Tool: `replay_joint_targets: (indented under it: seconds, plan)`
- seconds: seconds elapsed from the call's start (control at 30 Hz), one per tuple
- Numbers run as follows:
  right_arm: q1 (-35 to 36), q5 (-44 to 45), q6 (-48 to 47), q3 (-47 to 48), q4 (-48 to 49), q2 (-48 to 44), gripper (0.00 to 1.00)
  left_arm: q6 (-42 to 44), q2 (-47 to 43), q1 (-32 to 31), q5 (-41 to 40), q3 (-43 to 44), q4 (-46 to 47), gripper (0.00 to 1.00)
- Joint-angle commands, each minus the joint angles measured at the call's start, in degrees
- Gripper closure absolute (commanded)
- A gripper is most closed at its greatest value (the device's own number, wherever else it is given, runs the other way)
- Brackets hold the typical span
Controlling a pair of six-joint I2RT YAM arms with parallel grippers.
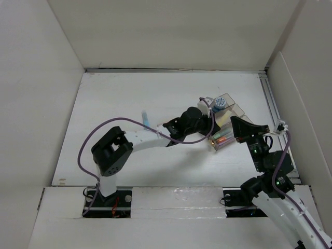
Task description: Organize the desk
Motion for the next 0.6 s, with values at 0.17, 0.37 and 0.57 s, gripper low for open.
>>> replay_joint_targets:
  seconds: [0.17, 0.37, 0.57]
  plan:
    - [-0.2, 1.2, 0.5, 0.4, -0.6, -0.6, 0.73, 2.0, 13.3, 0.2, 7.2, 14.0, -0.9, 0.89]
    - [-0.2, 1.0, 0.5, 0.4, -0.1, 0.5, 0.72, 3.1, 18.2, 0.2, 9.1, 19.6, -3.3, 0.85]
    - [-0.2, 1.2, 0.5, 0.3, 0.3, 1.3, 0.71, 4.0, 20.7, 0.2, 9.7, 22.3, -6.2, 0.68]
